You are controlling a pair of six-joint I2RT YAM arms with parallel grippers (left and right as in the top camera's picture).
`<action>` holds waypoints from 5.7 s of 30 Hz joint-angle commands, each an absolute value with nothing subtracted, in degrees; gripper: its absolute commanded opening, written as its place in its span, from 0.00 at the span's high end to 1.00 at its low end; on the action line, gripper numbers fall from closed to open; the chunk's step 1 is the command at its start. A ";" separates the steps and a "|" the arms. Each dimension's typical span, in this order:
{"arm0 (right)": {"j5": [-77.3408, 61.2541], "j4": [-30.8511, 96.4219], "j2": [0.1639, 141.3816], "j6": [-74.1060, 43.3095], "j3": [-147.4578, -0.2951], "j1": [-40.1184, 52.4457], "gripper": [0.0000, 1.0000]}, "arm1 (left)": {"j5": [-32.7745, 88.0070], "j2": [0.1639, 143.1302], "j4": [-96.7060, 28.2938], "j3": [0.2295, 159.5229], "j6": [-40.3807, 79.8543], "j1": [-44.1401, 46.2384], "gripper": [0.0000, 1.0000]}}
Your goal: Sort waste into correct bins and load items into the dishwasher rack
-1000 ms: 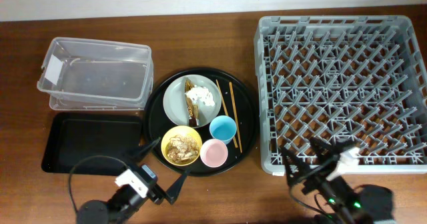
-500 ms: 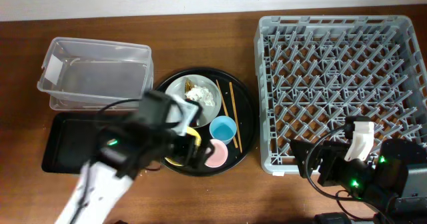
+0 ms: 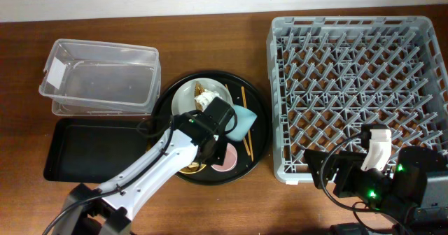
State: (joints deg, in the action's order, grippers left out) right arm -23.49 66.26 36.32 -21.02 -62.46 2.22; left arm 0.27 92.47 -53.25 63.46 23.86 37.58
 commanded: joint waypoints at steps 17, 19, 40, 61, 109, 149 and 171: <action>-63.24 46.50 48.64 -9.19 -63.55 11.09 0.03 | 81.97 70.00 -58.74 74.30 -10.20 17.34 1.00; -64.16 44.34 49.98 -9.19 -63.55 13.69 0.03 | 82.78 70.00 -58.67 74.30 -10.20 17.34 0.99; -8.05 71.59 54.19 -17.28 -68.58 -2.11 0.45 | 49.63 70.00 -65.25 74.30 -9.98 17.34 0.01; -20.45 75.59 52.49 -18.52 -78.17 -2.11 0.03 | 12.38 88.01 -41.58 77.52 2.13 28.47 0.11; -20.78 82.63 51.51 -18.28 -77.80 -2.11 0.02 | 32.80 129.47 -69.10 109.56 -36.99 31.14 0.26; -20.80 83.81 51.51 -18.31 -77.80 -2.11 0.02 | 43.75 128.77 -88.79 102.37 -38.22 29.30 1.00; -61.23 63.66 59.55 11.68 -77.80 3.05 0.01 | 90.19 97.12 -82.26 110.10 -19.79 21.74 1.00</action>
